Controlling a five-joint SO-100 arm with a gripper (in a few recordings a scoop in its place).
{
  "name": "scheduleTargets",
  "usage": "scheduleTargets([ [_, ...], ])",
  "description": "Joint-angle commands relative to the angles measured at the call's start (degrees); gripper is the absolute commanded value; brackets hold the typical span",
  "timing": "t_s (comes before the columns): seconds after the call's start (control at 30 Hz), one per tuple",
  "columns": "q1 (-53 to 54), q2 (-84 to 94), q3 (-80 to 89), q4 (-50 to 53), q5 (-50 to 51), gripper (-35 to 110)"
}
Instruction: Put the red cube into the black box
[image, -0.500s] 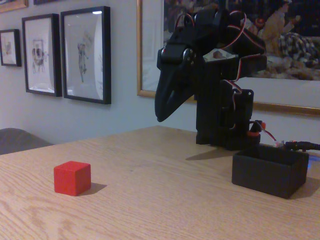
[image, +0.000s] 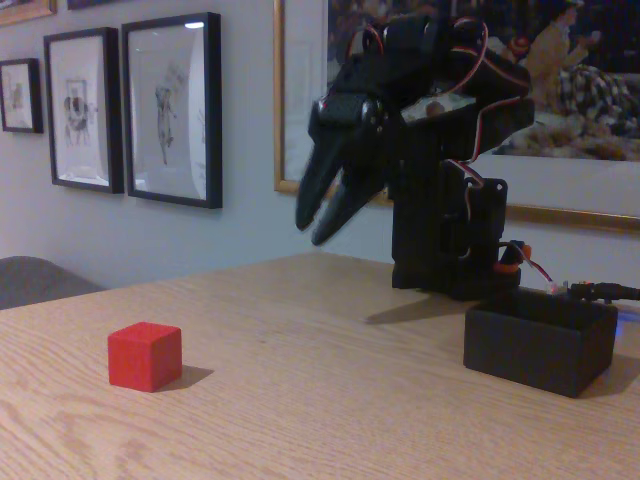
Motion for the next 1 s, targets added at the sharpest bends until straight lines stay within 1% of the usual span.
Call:
scheduleTargets([
  [0.0,1.4,-7.5,-8.3,0.3,1.7,9],
  [0.13,1.6,-14.9,-12.9,-0.7,2.4,13],
  [0.3,1.8,-28.1,-21.4,-2.8,3.3,15],
  [0.37,1.1,-35.4,-26.5,-2.8,4.1,19],
  [0.43,0.6,-43.2,-32.8,-1.7,4.7,24],
  [0.6,-0.5,-59.6,-45.9,-0.6,6.7,23],
  [0.7,-1.5,-66.4,-51.8,-0.8,7.6,24],
  [0.83,-1.5,-75.2,-61.0,2.1,9.5,28],
  [0.97,-1.2,-81.8,-68.3,3.9,10.2,28],
])
